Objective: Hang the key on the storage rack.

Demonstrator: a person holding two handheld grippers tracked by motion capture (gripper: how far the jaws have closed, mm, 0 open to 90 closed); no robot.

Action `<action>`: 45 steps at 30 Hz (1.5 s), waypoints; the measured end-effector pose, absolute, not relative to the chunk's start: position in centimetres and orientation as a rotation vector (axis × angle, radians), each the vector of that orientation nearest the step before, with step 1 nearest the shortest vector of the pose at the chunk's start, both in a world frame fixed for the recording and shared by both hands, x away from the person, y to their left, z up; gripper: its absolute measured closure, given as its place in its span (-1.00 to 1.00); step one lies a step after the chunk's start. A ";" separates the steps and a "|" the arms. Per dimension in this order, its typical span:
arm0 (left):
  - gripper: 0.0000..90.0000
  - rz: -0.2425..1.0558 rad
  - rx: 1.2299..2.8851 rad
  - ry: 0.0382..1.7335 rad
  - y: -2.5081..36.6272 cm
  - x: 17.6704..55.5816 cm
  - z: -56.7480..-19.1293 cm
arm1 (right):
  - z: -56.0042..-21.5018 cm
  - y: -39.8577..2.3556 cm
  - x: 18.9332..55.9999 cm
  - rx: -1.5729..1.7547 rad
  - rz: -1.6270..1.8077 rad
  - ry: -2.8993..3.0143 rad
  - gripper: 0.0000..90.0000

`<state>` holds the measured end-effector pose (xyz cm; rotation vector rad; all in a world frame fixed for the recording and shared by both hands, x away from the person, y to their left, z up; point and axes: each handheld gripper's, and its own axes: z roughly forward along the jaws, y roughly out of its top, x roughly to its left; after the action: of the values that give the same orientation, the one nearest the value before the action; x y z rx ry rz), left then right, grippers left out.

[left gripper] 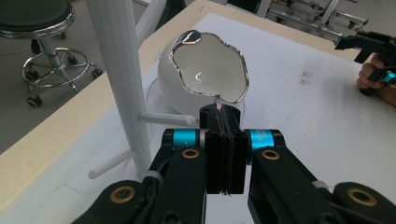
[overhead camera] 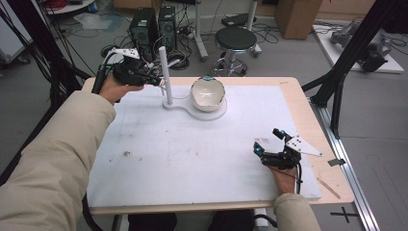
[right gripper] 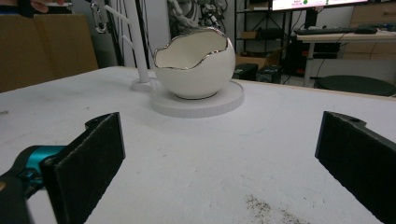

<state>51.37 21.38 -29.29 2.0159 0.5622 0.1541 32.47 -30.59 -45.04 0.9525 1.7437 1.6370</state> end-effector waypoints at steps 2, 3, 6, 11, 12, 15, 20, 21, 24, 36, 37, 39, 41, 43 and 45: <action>0.98 0.152 2.010 0.569 21.3 51.5 -29.4 | -45.0 -30.6 32.5 0.954 1.638 1.744 -0.99; 0.97 0.152 2.010 0.572 21.4 51.5 -29.5 | -45.0 -30.6 32.5 0.954 1.636 1.743 -0.99; 0.97 0.146 2.011 0.582 21.4 51.7 -29.7 | -45.0 -30.6 32.5 0.956 1.639 1.744 -0.99; 0.97 0.140 2.012 0.583 21.5 52.0 -30.0 | -45.0 -30.6 32.4 0.961 1.637 1.744 -0.99; 0.98 0.142 2.011 0.588 21.5 52.1 -30.1 | -45.0 -30.6 32.4 0.962 1.639 1.744 -0.99; 0.97 0.141 2.004 0.597 21.5 52.3 -30.2 | -45.0 -30.6 32.4 0.964 1.640 1.744 -0.99; 0.97 0.136 2.001 0.600 21.7 52.6 -30.5 | -45.0 -30.6 32.4 0.964 1.640 1.743 -0.99; 0.97 0.133 2.002 0.601 21.7 52.6 -30.6 | -45.0 -30.6 32.4 0.965 1.639 1.744 -0.99; 0.97 0.139 1.998 0.601 21.7 52.8 -30.8 | -45.0 -30.6 32.4 0.966 1.639 1.743 -0.99; 0.97 0.148 1.986 0.619 21.7 53.8 -31.9 | -45.0 -30.6 32.4 0.962 1.638 1.744 -0.99; 0.97 0.148 1.983 0.622 21.7 53.8 -31.9 | -45.0 -30.6 32.5 0.959 1.636 1.743 -0.99; 0.97 0.155 1.986 0.623 21.7 53.9 -32.1 | -45.0 -30.6 32.5 0.954 1.637 1.742 -0.99; 0.97 0.155 1.983 0.630 21.6 54.0 -32.2 | -45.0 -30.6 32.5 0.958 1.636 1.744 -0.99; 0.97 0.161 1.990 0.626 21.6 54.0 -32.3 | -45.0 -30.6 32.4 0.958 1.635 1.743 -0.99; 0.97 0.175 1.996 0.630 21.5 54.0 -32.4 | -45.1 -30.6 32.5 0.958 1.636 1.742 -0.99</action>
<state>54.04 21.48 -32.44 1.9959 0.6301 0.1750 32.46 -30.56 -45.05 0.9576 1.7416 1.6362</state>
